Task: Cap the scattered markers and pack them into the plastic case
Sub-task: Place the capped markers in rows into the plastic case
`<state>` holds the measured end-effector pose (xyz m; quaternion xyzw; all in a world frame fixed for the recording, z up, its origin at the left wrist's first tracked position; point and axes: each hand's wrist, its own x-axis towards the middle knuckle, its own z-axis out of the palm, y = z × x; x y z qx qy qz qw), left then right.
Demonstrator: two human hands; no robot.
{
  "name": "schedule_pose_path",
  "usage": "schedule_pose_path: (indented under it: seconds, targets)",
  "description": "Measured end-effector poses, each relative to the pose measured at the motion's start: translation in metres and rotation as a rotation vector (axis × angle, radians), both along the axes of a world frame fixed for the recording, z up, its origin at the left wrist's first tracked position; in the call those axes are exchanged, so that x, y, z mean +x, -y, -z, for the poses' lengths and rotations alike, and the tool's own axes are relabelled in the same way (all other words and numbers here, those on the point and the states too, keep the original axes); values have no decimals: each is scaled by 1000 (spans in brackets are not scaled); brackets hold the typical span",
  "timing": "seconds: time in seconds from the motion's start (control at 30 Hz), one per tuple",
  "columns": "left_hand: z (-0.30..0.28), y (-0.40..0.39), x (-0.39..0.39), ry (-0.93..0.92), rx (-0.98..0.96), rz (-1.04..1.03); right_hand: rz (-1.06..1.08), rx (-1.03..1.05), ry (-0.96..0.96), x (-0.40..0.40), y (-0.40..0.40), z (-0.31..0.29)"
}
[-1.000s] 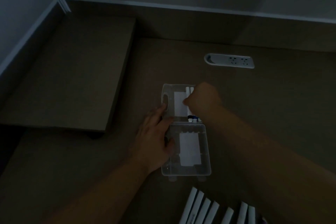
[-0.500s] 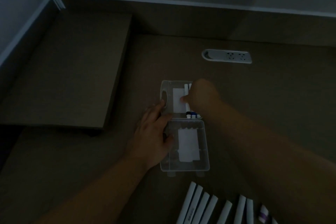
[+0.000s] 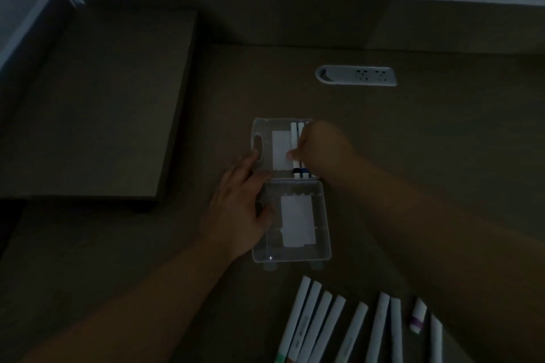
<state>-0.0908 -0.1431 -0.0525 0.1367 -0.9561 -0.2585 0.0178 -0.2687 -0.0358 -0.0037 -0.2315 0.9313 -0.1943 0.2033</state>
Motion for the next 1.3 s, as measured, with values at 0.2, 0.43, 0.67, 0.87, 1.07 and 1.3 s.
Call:
schedule_pose_path:
  seconds: [0.2,0.43,0.67,0.87,1.07,1.3]
  targets:
    - [2,1,-1,24,-2,0,223,-8,158,7,-52,-18]
    - [1,-2,-1,-2,3,4,278,-7,65,45,-115,-27]
    - [-5,-5,-1,-30,-24,-6,333,3,60,58,-166,-26]
    - [-4,-11,-1,-19,-36,-32,409,32,69,71,-224,-26]
    - [3,-8,-2,-23,-76,-27,466,61,259,97,-254,-15]
    - [8,-1,-3,-29,-59,7,504,38,361,102,-243,-9]
